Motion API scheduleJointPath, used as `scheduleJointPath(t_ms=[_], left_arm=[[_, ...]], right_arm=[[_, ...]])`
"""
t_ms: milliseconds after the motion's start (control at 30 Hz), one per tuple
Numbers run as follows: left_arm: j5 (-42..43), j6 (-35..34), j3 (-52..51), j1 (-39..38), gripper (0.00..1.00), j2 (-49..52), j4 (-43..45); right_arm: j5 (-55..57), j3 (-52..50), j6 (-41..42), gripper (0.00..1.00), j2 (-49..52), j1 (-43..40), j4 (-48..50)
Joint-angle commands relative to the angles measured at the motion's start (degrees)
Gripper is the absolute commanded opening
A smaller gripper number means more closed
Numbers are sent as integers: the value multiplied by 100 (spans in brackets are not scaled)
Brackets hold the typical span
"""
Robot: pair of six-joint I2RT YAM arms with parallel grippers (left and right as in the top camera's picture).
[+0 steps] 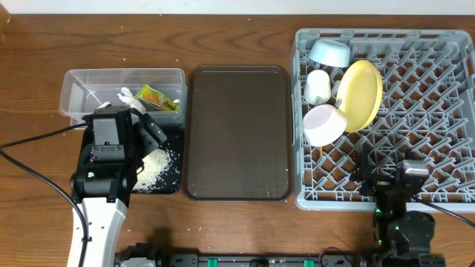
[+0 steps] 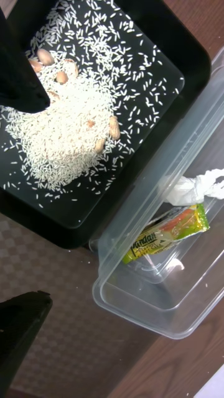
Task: Sort waste into correct bins and load items into the dishwasher rack
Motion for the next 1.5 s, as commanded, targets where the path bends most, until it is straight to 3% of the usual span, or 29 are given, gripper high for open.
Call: scheduleJointPath(t_ms=[0,200,467,833,1133,1467], left_arm=[[-63,31,83,24,95,2,-9],[-63,28,83,24,95,2,-9],[-63,31,83,24,95,2,-9],[-63,28,83,24,95,2,-9],[-63,28,83,24,95,2,-9],[-63,28,83,24,95,2,-9]], right_arm=[[-46,-299,208,99,-273,-26,-4],[-39,-553,177,99,-308,-70,61],[-33,-577,-472,99,-308,-72,122],[-17,-577,-181,99,-310,-330,175],[9,-577,-319,99,-310,260,125],[-260,-579,-752,99,-310,127,109]])
